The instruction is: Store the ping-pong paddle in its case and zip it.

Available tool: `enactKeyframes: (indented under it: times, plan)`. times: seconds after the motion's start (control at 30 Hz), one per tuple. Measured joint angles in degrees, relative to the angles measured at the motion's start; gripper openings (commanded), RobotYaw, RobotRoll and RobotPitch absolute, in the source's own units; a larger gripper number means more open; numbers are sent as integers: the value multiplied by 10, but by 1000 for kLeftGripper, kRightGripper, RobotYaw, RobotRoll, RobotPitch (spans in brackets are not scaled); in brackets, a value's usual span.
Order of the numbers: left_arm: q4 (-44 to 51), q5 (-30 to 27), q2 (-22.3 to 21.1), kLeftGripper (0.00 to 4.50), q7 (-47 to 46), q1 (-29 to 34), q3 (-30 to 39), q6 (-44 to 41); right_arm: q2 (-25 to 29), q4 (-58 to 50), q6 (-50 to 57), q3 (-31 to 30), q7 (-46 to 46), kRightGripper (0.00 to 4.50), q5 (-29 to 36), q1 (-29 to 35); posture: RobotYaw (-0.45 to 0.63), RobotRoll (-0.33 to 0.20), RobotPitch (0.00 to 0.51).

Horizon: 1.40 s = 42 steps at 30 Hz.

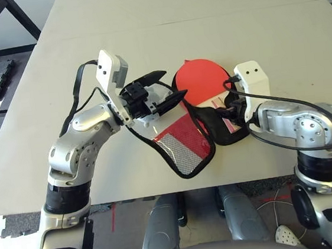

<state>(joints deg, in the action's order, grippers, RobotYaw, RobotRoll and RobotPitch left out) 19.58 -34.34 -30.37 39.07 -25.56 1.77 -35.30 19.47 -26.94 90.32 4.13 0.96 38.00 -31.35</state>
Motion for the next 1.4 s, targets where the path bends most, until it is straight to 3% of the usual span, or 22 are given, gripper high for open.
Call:
enactKeyframes:
  times: [0.03,0.37,0.47,0.77,0.8,1.17,1.4]
  plan:
    - [-1,2,0,4500,0,0,0,0,8,-4,0,0,-5,4477,4,0,-39,0,238]
    - [-1,4,3,4500,2,0,0,2,30,-12,0,7,-29,4477,16,0,-31,0,238]
    - [-1,5,3,4500,2,0,0,2,22,-9,0,6,-28,3996,21,1,-27,0,240]
    - [0,10,3,4500,2,1,0,2,34,-10,0,0,-24,1220,55,23,-26,0,241]
    - [0,10,3,4500,2,1,0,2,42,-11,0,1,-24,1170,65,23,-28,0,240]
    - [-1,14,4,4500,3,1,-1,4,67,-51,0,22,4,1169,108,62,-42,0,233]
    - [-8,15,5,4500,6,-3,-4,8,19,-59,-2,47,5,3290,106,43,-39,0,232]
